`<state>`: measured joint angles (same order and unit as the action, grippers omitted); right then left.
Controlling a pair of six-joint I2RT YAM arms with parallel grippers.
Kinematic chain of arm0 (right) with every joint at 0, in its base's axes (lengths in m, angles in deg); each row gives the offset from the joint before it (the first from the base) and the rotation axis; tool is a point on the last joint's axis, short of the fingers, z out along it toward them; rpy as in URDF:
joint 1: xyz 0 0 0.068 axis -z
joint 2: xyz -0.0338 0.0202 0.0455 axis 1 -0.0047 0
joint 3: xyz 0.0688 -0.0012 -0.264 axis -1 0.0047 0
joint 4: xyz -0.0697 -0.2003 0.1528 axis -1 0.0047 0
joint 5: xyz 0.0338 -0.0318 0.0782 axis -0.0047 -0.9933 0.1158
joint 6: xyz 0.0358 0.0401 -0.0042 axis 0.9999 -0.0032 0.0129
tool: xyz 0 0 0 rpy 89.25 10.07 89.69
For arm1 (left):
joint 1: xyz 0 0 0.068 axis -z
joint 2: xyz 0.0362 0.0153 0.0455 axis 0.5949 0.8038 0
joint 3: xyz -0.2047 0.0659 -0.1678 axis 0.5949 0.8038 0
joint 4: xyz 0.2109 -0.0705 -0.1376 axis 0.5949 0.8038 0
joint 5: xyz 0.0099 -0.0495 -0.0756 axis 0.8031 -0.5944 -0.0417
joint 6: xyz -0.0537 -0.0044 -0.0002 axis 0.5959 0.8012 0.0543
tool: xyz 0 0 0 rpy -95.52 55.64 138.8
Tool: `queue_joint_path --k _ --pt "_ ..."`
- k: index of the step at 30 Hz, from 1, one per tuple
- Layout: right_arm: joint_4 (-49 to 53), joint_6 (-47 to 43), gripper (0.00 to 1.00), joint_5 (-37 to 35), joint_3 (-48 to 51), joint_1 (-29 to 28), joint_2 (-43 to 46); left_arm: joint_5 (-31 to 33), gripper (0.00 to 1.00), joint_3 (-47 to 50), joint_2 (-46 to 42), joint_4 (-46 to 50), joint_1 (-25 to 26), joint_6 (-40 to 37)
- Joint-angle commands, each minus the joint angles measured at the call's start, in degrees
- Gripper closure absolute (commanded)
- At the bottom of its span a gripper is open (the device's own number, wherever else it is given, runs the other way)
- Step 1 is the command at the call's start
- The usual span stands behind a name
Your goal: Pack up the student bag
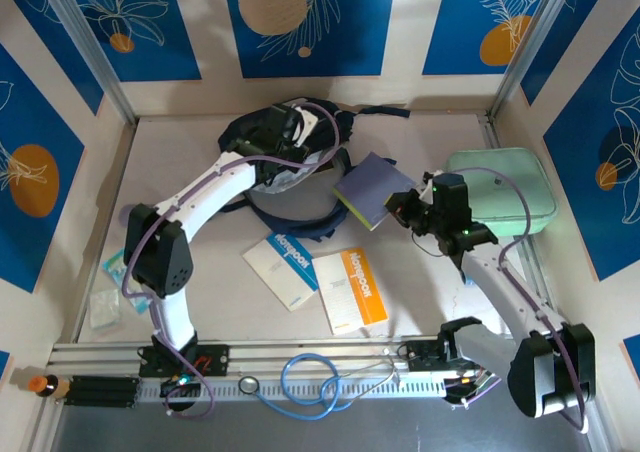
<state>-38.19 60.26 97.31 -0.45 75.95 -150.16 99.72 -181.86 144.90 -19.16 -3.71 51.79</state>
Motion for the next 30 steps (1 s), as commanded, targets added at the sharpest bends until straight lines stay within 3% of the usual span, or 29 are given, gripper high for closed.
queue_joint_path --k 1,4,7,17,25,30 --pt "-15.03 7.01 1.0 3.04 0.62 -2.85 -0.92 -3.19 1.0 -1.08 -5.8 -7.28 0.15 4.93" --pt "-16.11 7.16 1.0 -0.5 -1.63 -5.64 -4.14 -4.87 1.0 -1.6 -5.93 -6.23 0.17 5.83" --pt "-15.96 7.13 1.0 0.65 -5.2 -5.64 -10.05 -5.89 1.0 -2.22 -6.0 -5.47 0.11 5.64" --pt "-22.36 10.91 1.0 -2.2 -16.72 -9.03 -28.72 -3.52 1.0 0.85 -7.85 -12.46 0.08 5.01" --pt "-22.65 15.05 1.0 -17.44 -25.88 -14.52 -44.08 -2.09 1.0 0.76 -6.78 -13.12 -0.04 6.25" --pt "-25.46 15.34 1.0 -22.24 -27.75 -16.83 -48.89 -2.24 1.0 -0.88 -5.7 -12.38 -0.02 6.8"
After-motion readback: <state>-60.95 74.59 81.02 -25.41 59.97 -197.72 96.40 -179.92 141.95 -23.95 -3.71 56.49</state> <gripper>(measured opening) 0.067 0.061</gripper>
